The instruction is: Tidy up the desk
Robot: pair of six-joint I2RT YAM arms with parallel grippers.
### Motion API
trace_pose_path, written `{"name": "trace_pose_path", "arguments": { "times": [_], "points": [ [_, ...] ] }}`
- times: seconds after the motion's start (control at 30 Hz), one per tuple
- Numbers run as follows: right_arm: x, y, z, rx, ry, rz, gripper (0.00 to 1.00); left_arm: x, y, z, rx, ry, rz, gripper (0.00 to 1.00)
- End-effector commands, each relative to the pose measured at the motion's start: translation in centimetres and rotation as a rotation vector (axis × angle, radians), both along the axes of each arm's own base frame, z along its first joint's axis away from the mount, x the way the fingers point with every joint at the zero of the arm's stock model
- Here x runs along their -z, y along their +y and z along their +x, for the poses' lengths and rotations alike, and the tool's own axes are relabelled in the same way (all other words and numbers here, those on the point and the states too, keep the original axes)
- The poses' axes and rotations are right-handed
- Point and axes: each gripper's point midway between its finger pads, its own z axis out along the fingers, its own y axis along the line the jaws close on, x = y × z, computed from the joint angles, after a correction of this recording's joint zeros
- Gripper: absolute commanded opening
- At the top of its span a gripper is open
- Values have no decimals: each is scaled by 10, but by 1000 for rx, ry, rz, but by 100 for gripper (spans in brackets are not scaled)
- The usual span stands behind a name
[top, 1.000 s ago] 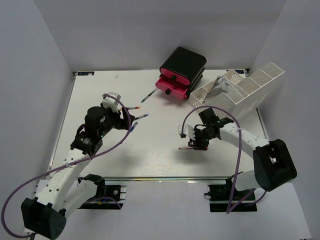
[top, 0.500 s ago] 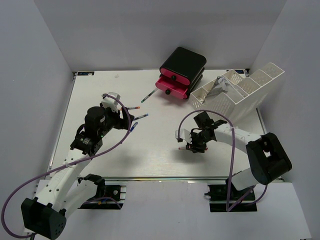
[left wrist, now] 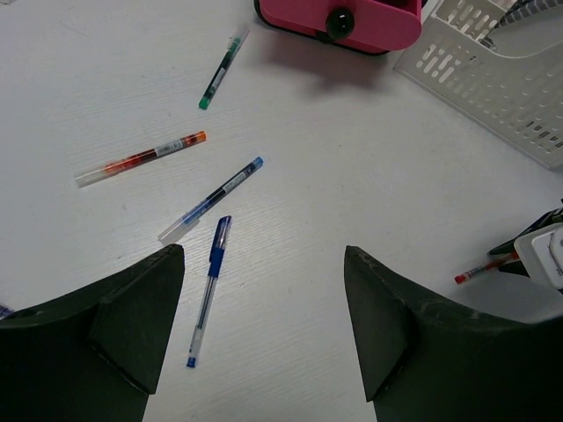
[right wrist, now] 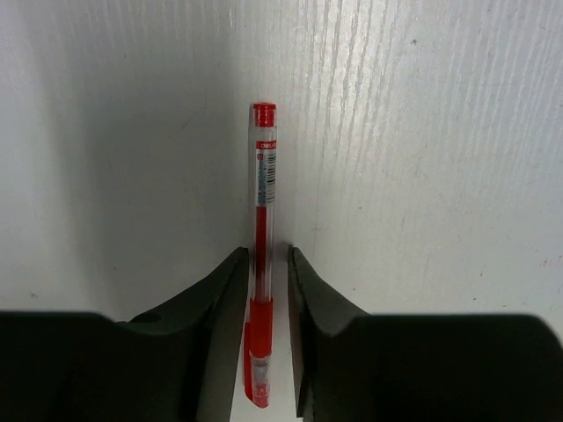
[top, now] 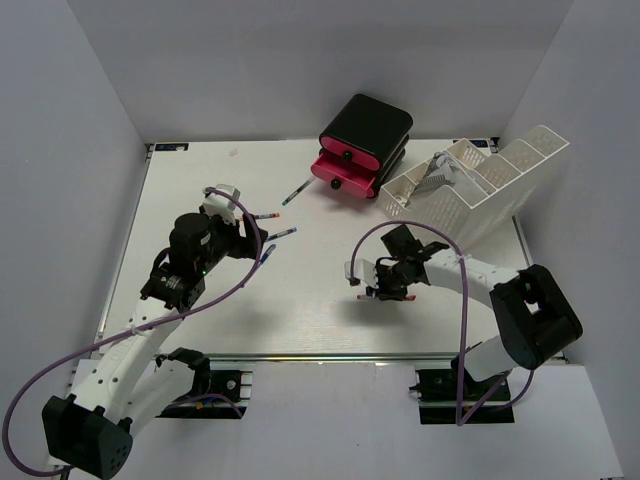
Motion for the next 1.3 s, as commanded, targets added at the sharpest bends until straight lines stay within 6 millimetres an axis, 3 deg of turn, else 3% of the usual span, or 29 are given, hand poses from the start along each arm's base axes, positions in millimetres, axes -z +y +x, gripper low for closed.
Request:
{"name": "trace_pose_path", "arguments": {
  "times": [0.0,0.23,0.37,0.57,0.8,0.9,1.0,1.03,1.27],
  "points": [
    [26,-23,-18,2,76,-121,29,-16,3,0,-12,-38,-3,83],
    [32,-26,-26,-5,125,-151,23,-16,4,1,-18,-39,-1,83],
    [35,-28,-29,4,154,-163,14,-14,5,1,-22,-34,3,83],
    [16,-17,-16,8,156,-145,2,-9,6,3,-31,-23,9,83],
    [-67,31,29,17,98,2,0,-3,11,6,-60,-9,27,83],
    [-115,65,61,36,49,116,0,3,14,8,-80,5,42,83],
    [-136,85,84,71,32,179,0,12,19,13,-109,28,69,83],
    [-158,97,98,74,-15,224,0,13,19,14,-113,33,74,83],
    [-208,133,168,185,-183,361,0,27,24,18,-139,74,112,83]
  ]
}}
